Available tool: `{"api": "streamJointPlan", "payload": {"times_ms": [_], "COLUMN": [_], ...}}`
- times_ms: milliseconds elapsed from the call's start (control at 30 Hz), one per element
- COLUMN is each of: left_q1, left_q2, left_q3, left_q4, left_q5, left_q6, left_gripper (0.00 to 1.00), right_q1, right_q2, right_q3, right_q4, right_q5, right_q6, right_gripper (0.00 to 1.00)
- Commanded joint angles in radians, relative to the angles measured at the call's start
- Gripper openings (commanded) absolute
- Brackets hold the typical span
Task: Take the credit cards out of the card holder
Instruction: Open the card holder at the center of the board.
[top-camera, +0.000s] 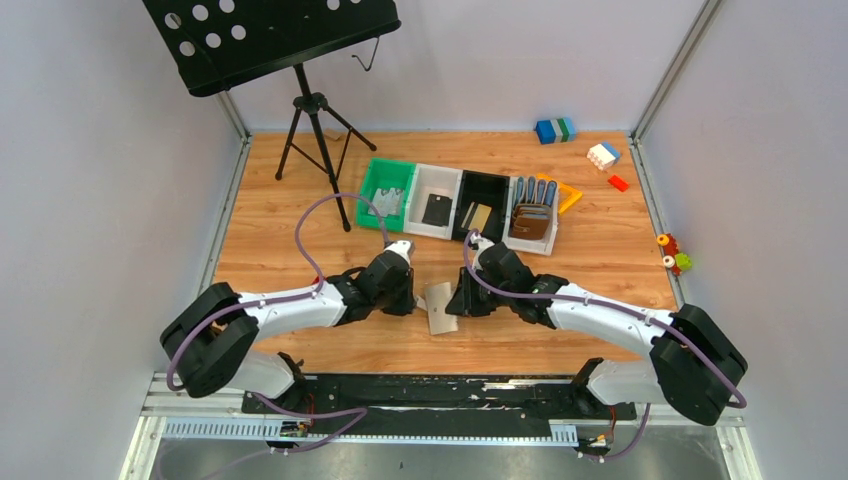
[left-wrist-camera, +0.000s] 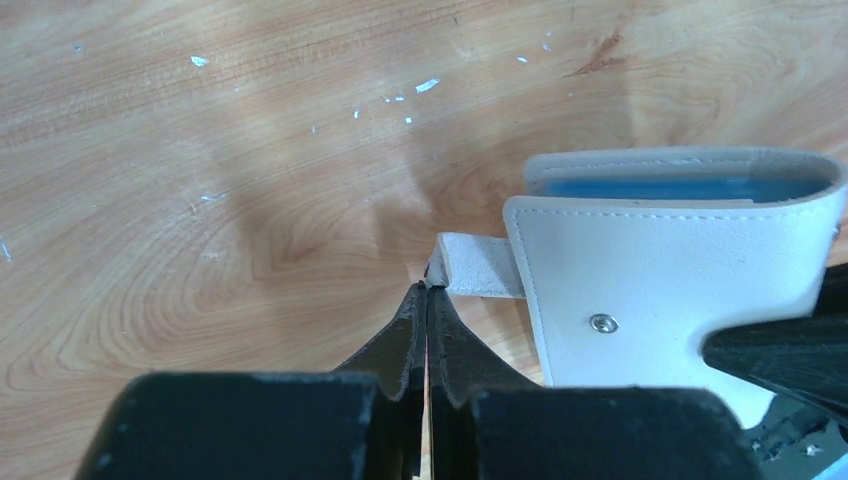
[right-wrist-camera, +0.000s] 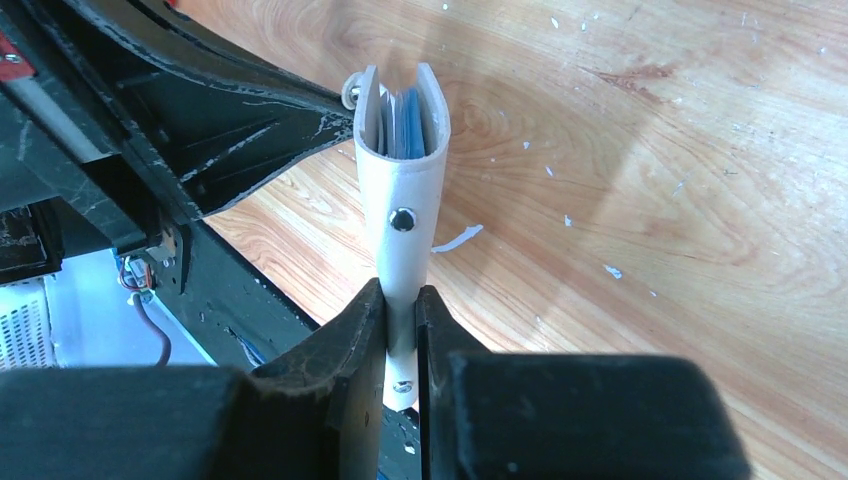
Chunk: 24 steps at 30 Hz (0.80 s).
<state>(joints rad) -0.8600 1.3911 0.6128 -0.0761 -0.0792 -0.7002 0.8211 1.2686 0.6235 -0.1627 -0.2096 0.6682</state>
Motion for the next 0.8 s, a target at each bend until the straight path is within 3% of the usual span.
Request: {"api": "streamJointPlan", "payload": {"times_ms": [0, 100, 200, 267, 633, 767], "left_q1": [0.021, 0.021, 0.022, 0.025, 0.026, 0.020], "left_q2": [-0.061, -0.105, -0.171, -0.195, -0.136, -0.126], "left_q3": [-0.015, -0.040, -0.084, -0.101, -0.088, -0.077], "left_q4": [0.016, 0.012, 0.048, 0.053, 0.162, 0.158], "left_q5": [-0.016, -0.012, 0.025, 0.050, 0.212, 0.198], "left_q6": [0.026, 0.013, -0.004, -0.018, -0.029, -0.009], "left_gripper": [0.01, 0.20, 0.46, 0.57, 0.71, 0.74], "right_q1": [0.004, -0.007, -0.048, -0.070, -0.088, -0.087], "right_q2": [-0.021, -0.039, -0.059, -0.051, 0.027, 0.025], "right_q3": [-0.002, -0.021, -0.093, -0.129, -0.166, -0.156], "right_q4": [-0.024, 0.010, 0.140, 0.217, 0.315, 0.305], "right_q5": [-0.010, -0.011, -0.087, -0.122, -0.163, -0.162], "right_q6": [0.001, 0.003, 0.056, 0.088, 0.132, 0.127], "right_gripper": [0.00, 0.00, 0.00, 0.00, 0.00, 0.00]}}
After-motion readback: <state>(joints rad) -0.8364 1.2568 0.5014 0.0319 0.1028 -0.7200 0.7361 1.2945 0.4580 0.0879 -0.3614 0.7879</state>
